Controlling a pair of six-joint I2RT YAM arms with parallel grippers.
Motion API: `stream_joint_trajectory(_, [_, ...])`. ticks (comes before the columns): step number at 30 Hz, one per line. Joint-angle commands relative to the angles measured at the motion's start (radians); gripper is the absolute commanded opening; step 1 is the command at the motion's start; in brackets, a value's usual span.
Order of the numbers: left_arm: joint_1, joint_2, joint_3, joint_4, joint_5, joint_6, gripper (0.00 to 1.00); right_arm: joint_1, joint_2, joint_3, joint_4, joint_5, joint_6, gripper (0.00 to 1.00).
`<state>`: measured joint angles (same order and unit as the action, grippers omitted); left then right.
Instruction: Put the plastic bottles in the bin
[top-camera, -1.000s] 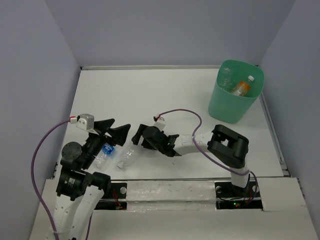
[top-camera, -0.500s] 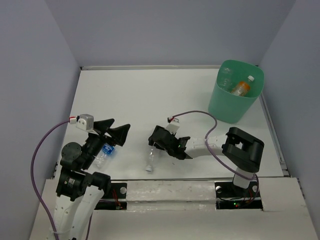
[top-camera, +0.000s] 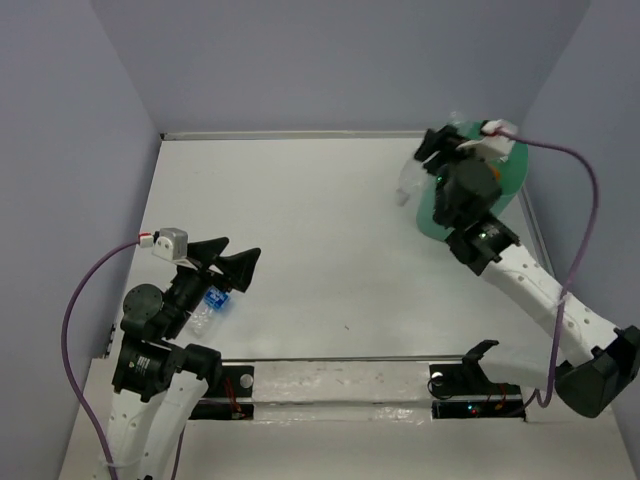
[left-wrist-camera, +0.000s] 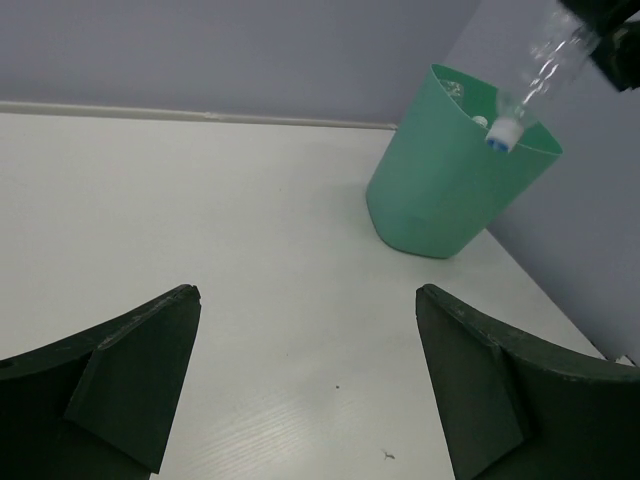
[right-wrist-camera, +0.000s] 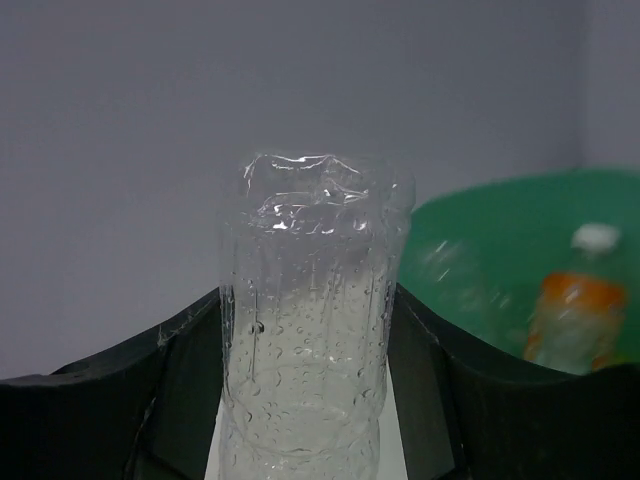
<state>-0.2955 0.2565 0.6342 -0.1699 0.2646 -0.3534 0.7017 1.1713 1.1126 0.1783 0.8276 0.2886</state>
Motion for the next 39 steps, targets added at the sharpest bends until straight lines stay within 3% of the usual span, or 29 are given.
stream_joint_trajectory(1, [-0.007, -0.023, 0.005, 0.033, 0.015, 0.007, 0.99, -0.289, 0.023, 0.182, 0.185, -0.002, -0.377, 0.42])
stream_joint_trajectory(5, [-0.021, -0.036, 0.005, 0.035, 0.012, 0.005, 0.99, -0.419, 0.137, 0.341, 0.199, -0.019, -0.489, 0.49])
stream_joint_trajectory(9, [-0.039, -0.037, 0.005, 0.035, 0.015, 0.007, 0.99, -0.496, 0.229, 0.398, 0.3, -0.027, -0.62, 0.49])
stream_joint_trajectory(17, [-0.054, -0.04, 0.004, 0.033, 0.012, 0.007, 0.99, -0.528, 0.238, 0.221, 0.348, -0.096, -0.632, 0.55])
stream_joint_trajectory(19, [-0.054, -0.028, 0.005, 0.035, 0.012, 0.007, 0.99, -0.539, 0.249, 0.193, 0.348, -0.078, -0.631, 0.66])
stream_joint_trajectory(21, [-0.056, -0.019, 0.005, 0.032, 0.012, 0.007, 0.99, -0.539, 0.242, 0.175, 0.345, -0.065, -0.623, 0.85])
stream_joint_trajectory(24, [-0.054, -0.01, 0.007, 0.032, 0.002, 0.004, 0.99, -0.539, 0.179, 0.171, 0.271, -0.113, -0.527, 0.95])
stream_joint_trajectory(27, [-0.048, -0.003, 0.009, 0.029, -0.005, 0.004, 0.99, -0.539, 0.122, 0.207, 0.141, -0.189, -0.401, 0.98])
stream_joint_trajectory(31, [-0.016, 0.004, 0.009, 0.03, -0.005, 0.002, 0.99, -0.486, 0.068, 0.251, -0.052, -0.283, -0.248, 0.98])
stream_joint_trajectory(34, [0.001, 0.015, 0.015, 0.024, -0.024, 0.004, 0.99, -0.342, 0.031, 0.211, -0.124, -0.347, -0.117, 1.0])
stream_joint_trajectory(35, [0.007, 0.018, 0.021, 0.017, -0.046, 0.004, 0.99, -0.23, 0.01, 0.154, -0.138, -0.375, -0.042, 1.0])
stream_joint_trajectory(39, [0.009, 0.021, 0.051, -0.011, -0.142, 0.001, 0.99, 0.011, 0.04, -0.024, -0.102, -0.391, 0.203, 1.0])
